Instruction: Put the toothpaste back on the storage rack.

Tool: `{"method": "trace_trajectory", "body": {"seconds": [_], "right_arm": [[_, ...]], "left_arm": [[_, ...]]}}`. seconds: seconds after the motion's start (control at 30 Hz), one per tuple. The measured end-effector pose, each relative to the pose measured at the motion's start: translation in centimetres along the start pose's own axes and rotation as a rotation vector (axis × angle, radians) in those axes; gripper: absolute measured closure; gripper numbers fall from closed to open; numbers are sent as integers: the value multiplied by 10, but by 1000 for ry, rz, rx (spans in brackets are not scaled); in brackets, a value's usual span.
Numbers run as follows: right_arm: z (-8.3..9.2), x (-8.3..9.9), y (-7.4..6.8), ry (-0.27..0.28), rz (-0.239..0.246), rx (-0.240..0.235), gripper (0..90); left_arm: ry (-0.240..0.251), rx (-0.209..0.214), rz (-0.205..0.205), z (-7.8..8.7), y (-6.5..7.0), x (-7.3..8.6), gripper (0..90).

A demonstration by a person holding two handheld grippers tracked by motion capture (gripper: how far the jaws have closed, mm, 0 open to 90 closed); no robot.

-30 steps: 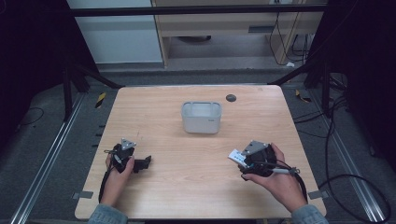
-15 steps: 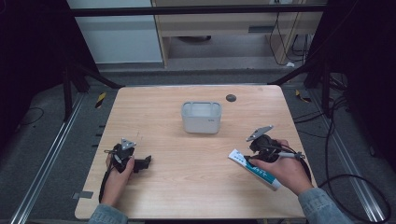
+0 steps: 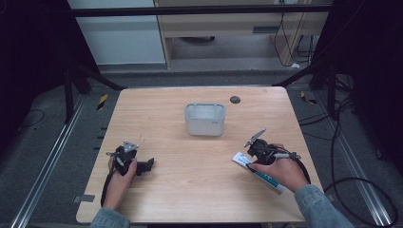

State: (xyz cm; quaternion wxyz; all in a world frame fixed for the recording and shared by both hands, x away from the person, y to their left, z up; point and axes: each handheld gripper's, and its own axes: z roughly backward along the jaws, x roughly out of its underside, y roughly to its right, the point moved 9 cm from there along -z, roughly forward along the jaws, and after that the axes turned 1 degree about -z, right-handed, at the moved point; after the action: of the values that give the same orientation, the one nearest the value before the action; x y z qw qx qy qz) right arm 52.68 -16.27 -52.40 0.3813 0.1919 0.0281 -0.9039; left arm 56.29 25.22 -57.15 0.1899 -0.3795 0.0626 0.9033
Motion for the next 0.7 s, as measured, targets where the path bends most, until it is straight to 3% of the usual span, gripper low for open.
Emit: {"method": "trace_trajectory", "body": {"seconds": [0.23,0.5,0.7], "right_arm": [[-10,0,0,-18,-24,-30,417],[-21,3,1,-56,-23,-26,455],[-24,3,1,-71,-33,-36,405]], "left_arm": [[0,0,0,0,0,0,0],[2,-3,3,-1,0,-1,0],[1,-3,2,-1,0,-1,0]]}}
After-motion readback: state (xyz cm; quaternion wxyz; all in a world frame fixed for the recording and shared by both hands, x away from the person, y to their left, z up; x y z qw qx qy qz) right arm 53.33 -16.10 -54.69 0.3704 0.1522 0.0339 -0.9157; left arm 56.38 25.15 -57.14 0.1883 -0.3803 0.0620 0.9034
